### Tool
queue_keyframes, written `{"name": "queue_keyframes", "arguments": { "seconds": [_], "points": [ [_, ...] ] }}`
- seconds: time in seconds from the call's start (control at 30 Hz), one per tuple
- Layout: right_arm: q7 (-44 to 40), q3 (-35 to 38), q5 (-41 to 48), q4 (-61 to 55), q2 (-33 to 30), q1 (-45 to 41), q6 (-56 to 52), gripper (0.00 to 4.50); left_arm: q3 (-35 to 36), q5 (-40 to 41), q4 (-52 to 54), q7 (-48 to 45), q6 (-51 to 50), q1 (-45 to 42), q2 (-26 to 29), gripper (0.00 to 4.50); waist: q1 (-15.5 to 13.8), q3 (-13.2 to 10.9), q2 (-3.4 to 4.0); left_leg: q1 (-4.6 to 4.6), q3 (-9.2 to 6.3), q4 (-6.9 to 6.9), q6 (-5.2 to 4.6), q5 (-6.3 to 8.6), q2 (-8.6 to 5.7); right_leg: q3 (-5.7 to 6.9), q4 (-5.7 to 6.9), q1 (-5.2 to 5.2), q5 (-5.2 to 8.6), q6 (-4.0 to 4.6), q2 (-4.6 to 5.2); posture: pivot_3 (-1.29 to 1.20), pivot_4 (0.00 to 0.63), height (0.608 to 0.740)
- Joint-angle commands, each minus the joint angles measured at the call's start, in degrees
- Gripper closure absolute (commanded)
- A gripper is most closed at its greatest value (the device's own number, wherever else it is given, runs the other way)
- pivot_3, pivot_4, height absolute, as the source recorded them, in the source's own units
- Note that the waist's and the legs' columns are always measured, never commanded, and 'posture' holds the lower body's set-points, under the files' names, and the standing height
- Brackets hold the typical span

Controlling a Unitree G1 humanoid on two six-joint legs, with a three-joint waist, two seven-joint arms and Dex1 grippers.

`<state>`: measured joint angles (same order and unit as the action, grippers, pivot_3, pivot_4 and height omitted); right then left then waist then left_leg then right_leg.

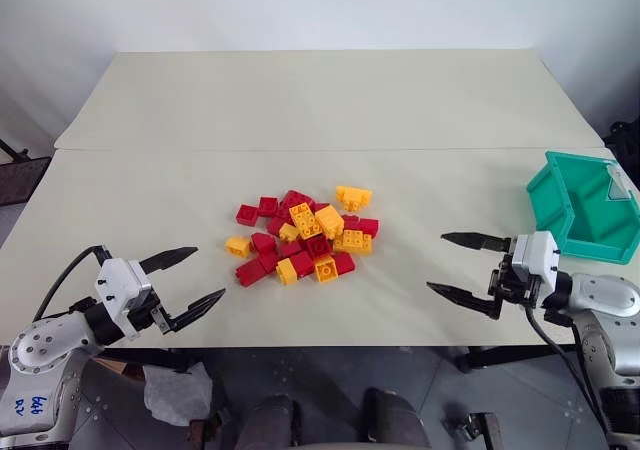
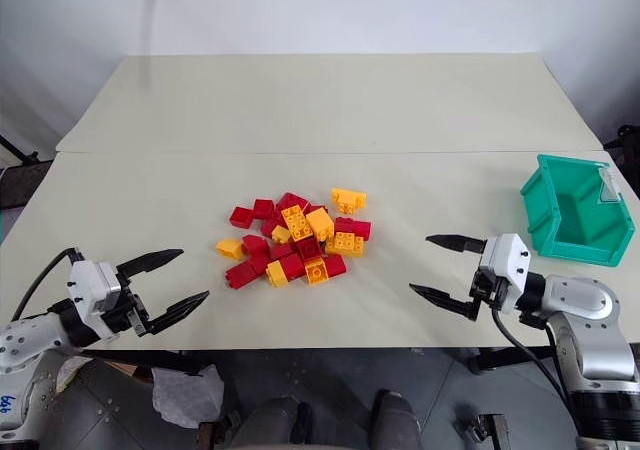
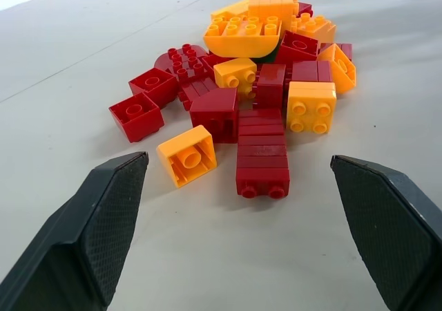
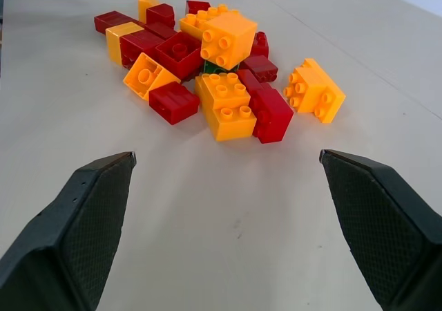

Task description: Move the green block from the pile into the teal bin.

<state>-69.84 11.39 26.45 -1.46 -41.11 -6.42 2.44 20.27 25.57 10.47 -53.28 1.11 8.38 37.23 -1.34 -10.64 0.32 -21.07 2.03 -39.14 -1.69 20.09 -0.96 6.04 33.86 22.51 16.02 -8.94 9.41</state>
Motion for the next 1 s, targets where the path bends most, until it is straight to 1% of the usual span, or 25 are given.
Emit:
{"name": "queue_keyframes", "arguments": {
  "seconds": [0.03,0.1,0.23,0.33,0.37,0.47,0.57,0.7,0.8,0.83,0.9,1.0],
  "points": [
    [0.15,-0.3,0.84,-0.51,0.59,-0.57,0.06,0.03,1.45,1.35,1.74,0.36,-0.25,0.08,0.49,0.0,0.02,0.0,0.0,0.0,0.0,0.0,0.0,0.0,0.0,0.0,0.0,0.0,0.0,0.0,0.0,0.0,0.15,0.74],
    [1.47,-0.87,2.12,-2.21,1.4,-1.29,-2.41,0.03,1.64,2.18,1.9,0.72,-2.11,0.24,0.61,0.0,0.03,0.0,0.0,0.01,0.0,0.0,0.0,0.0,0.01,0.0,0.01,0.0,0.0,0.0,0.0,0.0,0.15,0.74],
    [2.28,-6.34,4.09,-9.56,1.63,-3.28,-10.69,0.03,1.92,3.13,2.33,-1.62,1.05,0.98,-0.11,0.0,0.24,0.0,0.01,0.01,-0.01,0.0,0.01,0.0,0.03,-0.01,0.02,0.03,0.0,0.01,0.0,0.0,0.15,0.74],
    [3.45,-11.39,4.01,-13.16,2.51,-6.22,-16.1,0.61,1.5,3.59,2.92,-2.68,1.21,2.13,-0.2,0.0,0.32,0.0,0.01,0.0,-0.02,0.0,0.04,0.02,0.08,0.01,0.01,0.04,-0.01,0.03,-0.02,0.0,0.15,0.74],
    [4.07,-12.75,3.59,-13.83,3.04,-7.26,-17.25,0.89,1.45,3.93,2.99,-3.23,1.33,2.67,-0.24,0.0,0.35,0.0,0.01,0.0,-0.02,0.0,0.04,0.02,0.07,0.01,0.01,0.04,-0.01,0.03,-0.02,0.0,0.15,0.74],
    [6.1,-17.64,0.26,-13.72,4.63,-11.32,-20.09,1.96,1.36,4.25,3.21,-3.85,1.39,3.78,-0.39,0.0,0.31,0.0,0.01,-0.01,-0.04,0.0,0.05,0.03,0.07,0.02,0.01,0.05,-0.01,0.03,-0.02,0.0,0.15,0.74],
    [10.21,-24.09,-4.79,-10.47,9.26,-17.57,-23.15,3.01,0.91,3.91,3.87,-4.13,1.46,4.98,-0.51,0.0,0.49,0.0,0.01,-0.02,-0.04,-0.01,0.05,0.03,0.06,0.02,0.01,0.06,-0.01,0.04,-0.01,0.0,0.15,0.74],
    [14.98,-27.61,-10.56,-4.15,14.37,-23.11,-23.16,4.48,0.78,3.98,5.05,-3.57,1.1,5.84,-0.93,0.0,0.65,0.0,0.01,-0.05,-0.09,-0.01,0.06,0.03,0.05,0.05,0.06,0.11,-0.01,0.06,0.0,0.0,0.15,0.74],
    [16.81,-29.41,-13.97,1.22,17.95,-26.64,-20.29,4.48,0.77,4.02,5.64,-3.43,1.25,6.53,-1.24,0.0,1.19,0.0,0.01,-0.09,-0.07,-0.01,0.04,0.06,0.02,0.12,0.07,0.14,-0.02,0.05,0.01,0.0,0.15,0.74],
    [18.54,-29.36,-15.08,3.44,19.53,-28.08,-19.97,4.48,0.75,4.06,5.71,-3.3,1.23,6.54,-1.35,0.0,1.42,0.0,0.01,-0.08,-0.08,-0.01,0.05,0.07,0.03,0.16,0.09,0.14,-0.02,0.05,0.0,0.0,0.15,0.74],
    [22.77,-28.51,-17.89,8.87,22.45,-31.47,-18.05,4.48,0.72,4.08,5.91,-2.86,1.08,6.52,-1.53,0.0,1.73,0.0,0.01,-0.09,-0.08,0.0,0.06,0.08,0.05,0.2,0.15,0.17,-0.02,0.05,-0.01,0.0,0.15,0.74],
    [26.44,-27.1,-20.81,16.4,24.56,-35.65,-14.75,4.48,0.58,4.02,6.15,-2.14,0.82,6.31,-1.76,0.0,2.43,0.0,0.01,-0.07,-0.06,0.0,0.06,0.07,0.06,0.19,0.24,0.21,-0.02,0.05,-0.01,0.0,0.15,0.74]
  ]
}}
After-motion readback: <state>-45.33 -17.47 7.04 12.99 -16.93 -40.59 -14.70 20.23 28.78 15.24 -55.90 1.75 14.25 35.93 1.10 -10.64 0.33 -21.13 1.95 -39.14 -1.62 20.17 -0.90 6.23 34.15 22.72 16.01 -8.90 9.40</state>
